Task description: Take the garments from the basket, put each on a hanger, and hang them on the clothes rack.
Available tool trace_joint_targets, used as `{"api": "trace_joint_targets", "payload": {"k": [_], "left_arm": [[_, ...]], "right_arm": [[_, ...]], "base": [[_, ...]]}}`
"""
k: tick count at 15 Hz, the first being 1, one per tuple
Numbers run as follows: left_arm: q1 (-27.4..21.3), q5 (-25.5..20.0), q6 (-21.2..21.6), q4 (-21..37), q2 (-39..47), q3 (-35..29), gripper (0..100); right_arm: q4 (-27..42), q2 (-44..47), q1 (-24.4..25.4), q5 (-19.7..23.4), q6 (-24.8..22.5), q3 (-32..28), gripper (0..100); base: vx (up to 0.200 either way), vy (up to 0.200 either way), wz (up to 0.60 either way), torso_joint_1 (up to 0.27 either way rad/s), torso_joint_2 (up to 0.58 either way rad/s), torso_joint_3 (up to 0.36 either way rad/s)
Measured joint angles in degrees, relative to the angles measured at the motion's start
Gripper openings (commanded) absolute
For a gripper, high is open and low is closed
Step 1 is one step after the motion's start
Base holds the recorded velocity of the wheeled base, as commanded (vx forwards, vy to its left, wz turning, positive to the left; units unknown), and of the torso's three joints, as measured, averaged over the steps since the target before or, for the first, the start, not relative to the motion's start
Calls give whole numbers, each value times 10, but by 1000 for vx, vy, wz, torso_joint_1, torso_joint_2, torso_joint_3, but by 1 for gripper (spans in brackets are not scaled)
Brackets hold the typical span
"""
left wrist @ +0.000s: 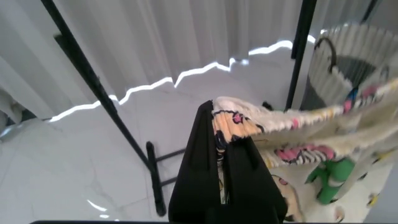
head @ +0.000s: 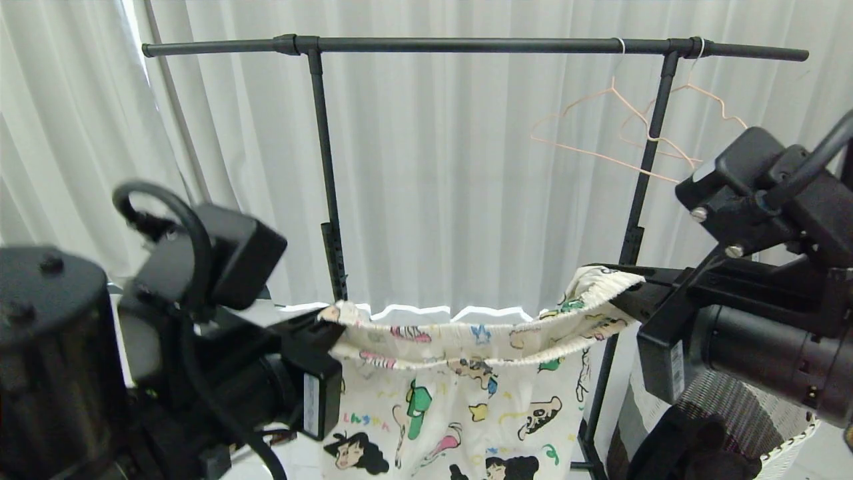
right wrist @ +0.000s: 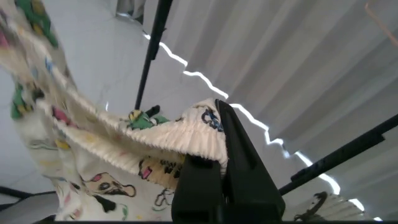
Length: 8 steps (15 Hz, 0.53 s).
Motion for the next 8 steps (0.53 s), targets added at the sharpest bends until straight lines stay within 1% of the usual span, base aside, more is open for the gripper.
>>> {"api": "trace_joint_targets", "payload": {"k": [3, 4, 5, 6, 8], "left_arm": [[8, -2, 1, 191, -2, -193, 0], [10, -3, 1, 253, -2, -243, 0], [10, -4, 1, 295, -4, -285, 0], [11, -5, 1, 310, -6, -310, 0], [9, -6, 1, 313, -12, -325, 0]], "right_arm": [[2, -16, -11, 1, -44, -21, 0], [2, -19, -20, 1, -57, -31, 0], [2, -20, -36, 2, -74, -49, 0], [2, -21, -51, 3, -87, -66, 0], [18, -24, -73, 3, -97, -98, 0]], "base": [[0, 0, 0, 0, 0, 0], [0, 0, 0, 0, 0, 0], [0, 0, 0, 0, 0, 0], [0, 0, 0, 0, 0, 0], [0, 0, 0, 0, 0, 0]]}}
